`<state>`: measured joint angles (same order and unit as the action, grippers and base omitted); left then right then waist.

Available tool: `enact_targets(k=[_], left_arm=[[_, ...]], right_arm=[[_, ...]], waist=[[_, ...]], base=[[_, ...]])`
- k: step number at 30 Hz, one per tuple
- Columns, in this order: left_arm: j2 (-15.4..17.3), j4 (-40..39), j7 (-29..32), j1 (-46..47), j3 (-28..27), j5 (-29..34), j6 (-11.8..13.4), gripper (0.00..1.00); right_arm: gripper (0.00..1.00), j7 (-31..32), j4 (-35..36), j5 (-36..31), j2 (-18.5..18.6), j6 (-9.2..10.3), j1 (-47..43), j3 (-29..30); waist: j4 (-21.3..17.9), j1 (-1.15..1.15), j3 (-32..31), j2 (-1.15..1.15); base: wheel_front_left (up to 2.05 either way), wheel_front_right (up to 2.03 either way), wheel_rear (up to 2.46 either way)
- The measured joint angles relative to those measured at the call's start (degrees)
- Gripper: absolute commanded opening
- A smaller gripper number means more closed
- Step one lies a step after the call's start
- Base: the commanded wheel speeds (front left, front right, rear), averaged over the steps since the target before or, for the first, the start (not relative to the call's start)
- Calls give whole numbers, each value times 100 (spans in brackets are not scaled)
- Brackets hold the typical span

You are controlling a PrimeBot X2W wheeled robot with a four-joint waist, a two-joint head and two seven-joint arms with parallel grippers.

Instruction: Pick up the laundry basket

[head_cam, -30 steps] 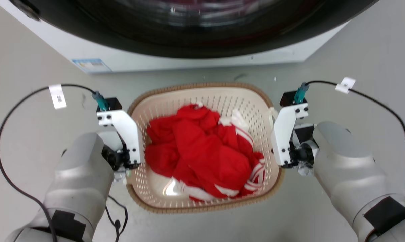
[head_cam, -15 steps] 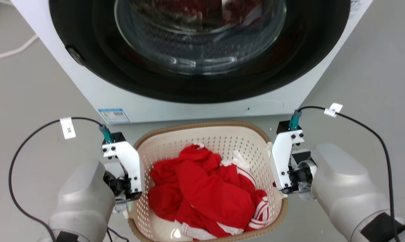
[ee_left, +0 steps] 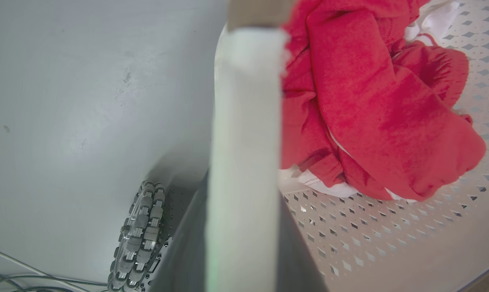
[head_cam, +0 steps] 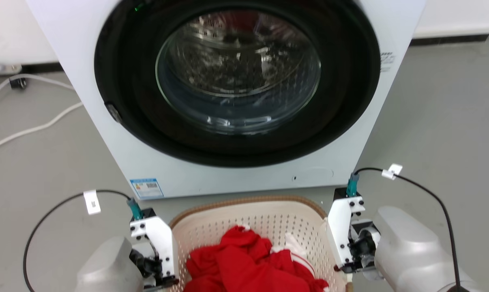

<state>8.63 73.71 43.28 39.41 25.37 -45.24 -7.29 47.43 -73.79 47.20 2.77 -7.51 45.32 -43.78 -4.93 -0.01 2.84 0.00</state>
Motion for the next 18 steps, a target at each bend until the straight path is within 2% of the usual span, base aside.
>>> enact_targets(k=[8,18], left_arm=[[-30,10,-16,-222,24,-74,5,0],[-75,23,-96,-389,58,-143,7,0]], right_arm=[[0,34,-5,16,3,0,-202,-27],[0,65,-9,-59,9,0,-318,33]], waist=[[-43,0,-430,0],[-34,0,-682,0]], base=[[0,0,0],[0,0,0]])
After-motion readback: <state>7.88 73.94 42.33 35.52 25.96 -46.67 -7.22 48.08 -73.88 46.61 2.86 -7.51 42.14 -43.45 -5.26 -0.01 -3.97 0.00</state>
